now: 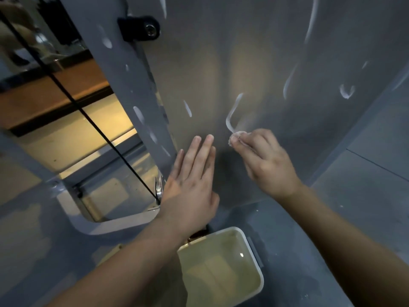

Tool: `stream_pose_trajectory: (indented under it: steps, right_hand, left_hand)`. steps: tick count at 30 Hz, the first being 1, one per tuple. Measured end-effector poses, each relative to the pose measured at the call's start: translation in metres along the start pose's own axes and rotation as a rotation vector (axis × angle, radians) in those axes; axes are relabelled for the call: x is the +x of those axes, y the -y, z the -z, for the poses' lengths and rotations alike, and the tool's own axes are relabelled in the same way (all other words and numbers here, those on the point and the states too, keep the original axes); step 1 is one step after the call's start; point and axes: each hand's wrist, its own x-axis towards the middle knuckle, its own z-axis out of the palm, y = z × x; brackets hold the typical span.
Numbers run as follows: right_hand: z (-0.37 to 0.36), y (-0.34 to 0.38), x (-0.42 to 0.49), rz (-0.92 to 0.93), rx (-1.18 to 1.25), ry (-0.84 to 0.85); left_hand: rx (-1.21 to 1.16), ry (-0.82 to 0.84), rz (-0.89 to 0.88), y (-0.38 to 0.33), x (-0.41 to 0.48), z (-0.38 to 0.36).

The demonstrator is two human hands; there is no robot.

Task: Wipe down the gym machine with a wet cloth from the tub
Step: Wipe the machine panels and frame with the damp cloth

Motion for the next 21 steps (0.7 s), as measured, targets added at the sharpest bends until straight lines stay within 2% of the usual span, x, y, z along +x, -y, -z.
stream_pose_trajectory:
  steps: [2,3,6,7,8,12,14,17,18,19,21]
  right_hand:
    - [0.007,-0.010,0.002,0.089,-0.029,0.075]
    - [0.015,-0.015,0.009,0.093,-0.044,0.046]
    - [0.030,-0.028,0.028,-0.053,-0.075,-0.180]
    - [0.029,-0.024,0.027,-0.089,-0.080,-0.208]
    - [0.022,-0.016,0.022,-0.095,-0.082,-0.185]
    - [0.003,0.005,-0.007,0.082,-0.014,0.159]
    - [0.015,-0.003,0.007,0.079,-0.016,0.130]
    - [0.027,-0.008,0.032,-0.111,-0.006,-0.120]
    - [0.024,-0.003,0.031,-0.142,0.007,-0.151]
    - [0.018,0.004,0.027,-0.136,0.022,-0.120]
    - [0.005,0.017,0.013,-0.036,0.055,0.048]
  left_hand:
    - [0.031,0.033,-0.019,0.003,0.001,-0.003]
    - [0.035,0.041,-0.021,0.003,0.001,-0.005]
    - [0.027,0.033,-0.016,0.000,-0.001,-0.006]
    - [0.025,0.028,-0.012,-0.002,-0.002,-0.006]
    - [0.020,0.023,-0.010,-0.003,-0.002,-0.006]
    - [0.019,0.019,-0.001,-0.002,-0.001,-0.005]
    - [0.038,0.021,-0.011,-0.001,-0.001,-0.005]
    - [0.047,0.011,-0.033,0.000,-0.003,-0.006]
    - [0.047,0.005,-0.032,-0.001,-0.003,-0.006]
    - [0.044,-0.001,-0.028,-0.002,-0.003,-0.006]
    - [0.042,-0.008,-0.018,-0.002,-0.001,-0.006]
